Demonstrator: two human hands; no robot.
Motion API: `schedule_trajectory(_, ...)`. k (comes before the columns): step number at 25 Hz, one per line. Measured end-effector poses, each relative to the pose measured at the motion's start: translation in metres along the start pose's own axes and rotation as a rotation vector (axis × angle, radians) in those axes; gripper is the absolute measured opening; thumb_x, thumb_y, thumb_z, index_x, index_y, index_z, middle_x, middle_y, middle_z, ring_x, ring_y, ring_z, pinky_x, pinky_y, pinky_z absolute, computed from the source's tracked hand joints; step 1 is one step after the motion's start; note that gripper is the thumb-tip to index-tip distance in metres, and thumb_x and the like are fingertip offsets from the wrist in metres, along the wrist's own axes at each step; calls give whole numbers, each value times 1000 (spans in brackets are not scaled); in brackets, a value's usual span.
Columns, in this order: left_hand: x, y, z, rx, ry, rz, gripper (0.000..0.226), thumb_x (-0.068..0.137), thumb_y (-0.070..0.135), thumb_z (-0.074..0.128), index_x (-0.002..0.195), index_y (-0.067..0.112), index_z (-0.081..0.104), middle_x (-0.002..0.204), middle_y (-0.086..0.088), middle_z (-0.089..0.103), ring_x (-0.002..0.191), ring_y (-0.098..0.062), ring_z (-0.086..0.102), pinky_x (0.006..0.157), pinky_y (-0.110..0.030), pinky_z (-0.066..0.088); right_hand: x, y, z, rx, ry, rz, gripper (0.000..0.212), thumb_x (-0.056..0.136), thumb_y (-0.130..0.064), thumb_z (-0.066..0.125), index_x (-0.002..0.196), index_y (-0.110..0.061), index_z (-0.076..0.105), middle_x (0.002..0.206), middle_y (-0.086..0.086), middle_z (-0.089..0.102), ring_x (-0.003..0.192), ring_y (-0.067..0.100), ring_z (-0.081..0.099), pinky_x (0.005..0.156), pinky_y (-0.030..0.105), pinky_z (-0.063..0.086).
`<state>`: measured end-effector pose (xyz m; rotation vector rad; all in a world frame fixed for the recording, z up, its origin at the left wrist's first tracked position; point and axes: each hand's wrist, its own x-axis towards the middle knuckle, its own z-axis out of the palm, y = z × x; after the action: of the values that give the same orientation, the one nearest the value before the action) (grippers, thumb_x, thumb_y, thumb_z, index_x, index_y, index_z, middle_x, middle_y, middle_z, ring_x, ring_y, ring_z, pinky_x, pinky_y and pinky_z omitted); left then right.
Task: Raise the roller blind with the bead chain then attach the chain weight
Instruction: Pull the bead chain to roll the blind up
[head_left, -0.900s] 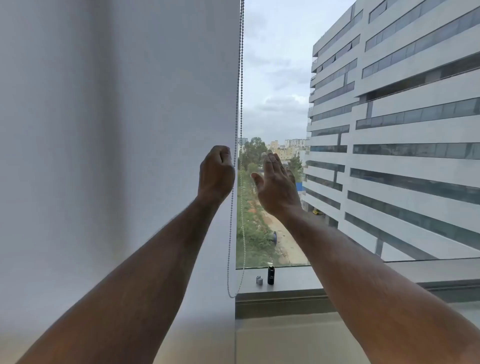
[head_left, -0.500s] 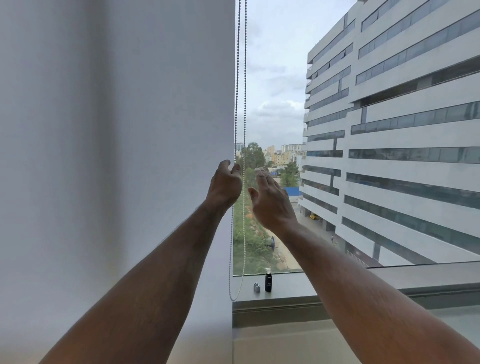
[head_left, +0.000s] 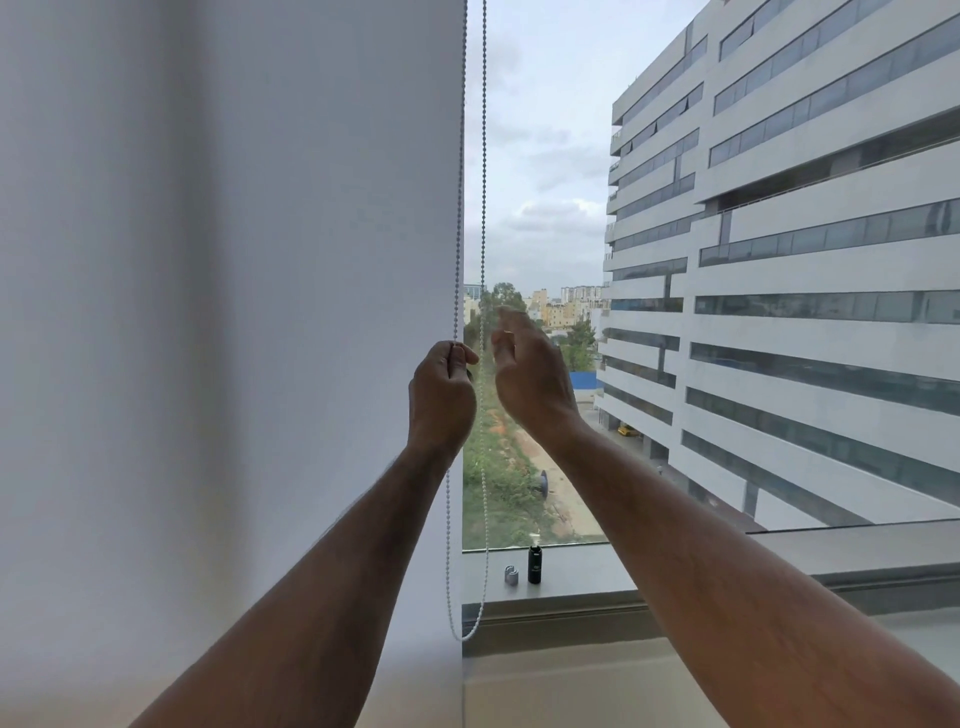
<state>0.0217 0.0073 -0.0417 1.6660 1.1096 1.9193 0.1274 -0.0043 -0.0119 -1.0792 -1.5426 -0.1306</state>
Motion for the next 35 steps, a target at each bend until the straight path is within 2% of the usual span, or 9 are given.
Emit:
schedule_trajectory(3,-14,-2,-2,-48,28,31,29,108,14,42,90,17,65,71,2,61,55,1,49,52,-15,42,10,-23,-6,223,-1,88,35,107,-21,45,138,-16,59,119,9,74,97,15,66,86,38,58)
schedule_trajectory(7,-26,8,-2,-101,-5,51,34,109,13,41,82,20,60,72,1,58,65,-9,51,66,-32,49,20,-52,-4,535,-87,190,31,107,-18,44,131,-11,62,110,8,75,102,21,72,87,36,56)
schedule_trajectory(9,-32,13,-1,-98,-13,64,38,109,12,41,76,26,55,68,7,55,61,-6,48,61,-28,44,23,-65,-4,719,-116,265,29,107,-17,45,126,-9,65,95,4,75,83,16,74,73,29,54)
schedule_trajectory(13,-39,15,-1,-160,-76,87,36,108,10,42,74,15,53,59,11,49,55,-4,41,52,-23,35,20,-71,-4,814,1,293,26,104,-9,48,95,-9,73,59,0,49,45,11,37,44,24,31)
schedule_trajectory(17,-44,6,-1,-307,-128,12,35,111,14,39,84,-1,55,61,0,52,52,-10,45,49,-29,38,7,-66,-1,824,44,271,29,104,-13,49,83,-17,69,59,-2,40,49,10,30,45,25,26)
schedule_trajectory(23,-26,22,-17,-341,-89,-6,37,113,17,33,114,7,69,93,-3,78,83,-9,75,71,-25,62,-23,-42,2,727,64,311,28,105,-20,52,85,-18,72,72,1,66,73,24,67,71,49,60)
schedule_trajectory(30,15,84,-17,-398,-83,-10,29,111,18,43,124,8,67,108,-12,78,103,-26,77,86,-38,62,-52,-30,10,787,75,296,25,104,-4,53,90,-5,74,82,16,66,75,21,56,73,34,55)
schedule_trajectory(33,25,103,-12,-436,-122,-3,29,111,17,44,128,5,64,108,-11,77,99,-23,78,77,-31,64,-75,-22,17,765,69,336,25,104,-5,52,88,-6,72,82,31,58,67,24,48,59,23,50)
schedule_trajectory(35,30,108,-9,-455,-123,-3,29,111,16,44,128,5,64,105,-9,78,88,-18,78,69,-26,63,-91,-16,23,780,44,366,25,104,-6,52,88,-7,72,72,21,52,67,18,41,55,15,39)
